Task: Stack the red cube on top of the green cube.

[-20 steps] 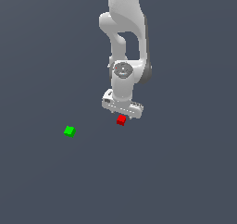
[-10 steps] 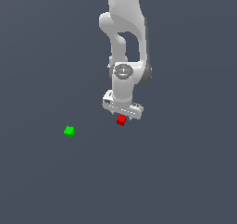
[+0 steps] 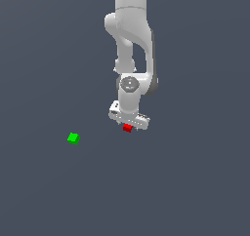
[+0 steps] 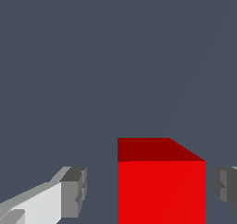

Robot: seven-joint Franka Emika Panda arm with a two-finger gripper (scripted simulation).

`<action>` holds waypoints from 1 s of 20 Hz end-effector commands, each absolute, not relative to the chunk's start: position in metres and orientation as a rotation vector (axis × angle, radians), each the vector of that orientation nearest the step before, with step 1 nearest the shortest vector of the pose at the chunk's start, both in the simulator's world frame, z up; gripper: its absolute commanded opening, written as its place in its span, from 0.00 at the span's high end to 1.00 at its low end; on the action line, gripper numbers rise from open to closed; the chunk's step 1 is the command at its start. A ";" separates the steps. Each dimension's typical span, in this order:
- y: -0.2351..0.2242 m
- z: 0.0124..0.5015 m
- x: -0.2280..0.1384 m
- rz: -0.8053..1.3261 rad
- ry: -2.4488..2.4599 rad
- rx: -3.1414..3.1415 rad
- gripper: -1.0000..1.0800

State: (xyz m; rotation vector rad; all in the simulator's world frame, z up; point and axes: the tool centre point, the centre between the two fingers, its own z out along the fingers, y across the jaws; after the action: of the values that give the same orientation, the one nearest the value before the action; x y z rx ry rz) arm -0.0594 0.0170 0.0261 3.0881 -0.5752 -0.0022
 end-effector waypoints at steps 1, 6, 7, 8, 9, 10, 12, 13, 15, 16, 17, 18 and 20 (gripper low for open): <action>0.017 0.021 -0.059 0.000 -0.575 3.088 0.04; 0.017 0.020 -0.058 0.000 -0.575 3.088 1.00; 0.017 0.020 -0.058 0.000 -0.575 3.088 1.00; 0.017 0.020 -0.058 0.000 -0.575 3.088 1.00; 0.017 0.020 -0.058 0.000 -0.575 3.088 1.00; 0.017 0.020 -0.058 0.000 -0.575 3.088 1.00; 0.017 0.020 -0.058 0.000 -0.575 3.088 1.00; 0.017 0.020 -0.058 0.000 -0.575 3.088 1.00; 0.017 0.020 -0.058 0.000 -0.575 3.088 1.00; 0.017 0.021 -0.059 0.000 -0.575 3.088 1.00; 0.017 0.023 -0.059 0.000 -0.575 3.088 1.00; 0.017 0.024 -0.059 0.000 -0.575 3.088 1.00; 0.017 0.030 -0.059 0.000 -0.575 3.088 1.00</action>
State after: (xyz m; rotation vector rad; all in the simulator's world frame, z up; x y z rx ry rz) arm -0.0592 0.0172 0.0256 3.0881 -0.5752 -0.0026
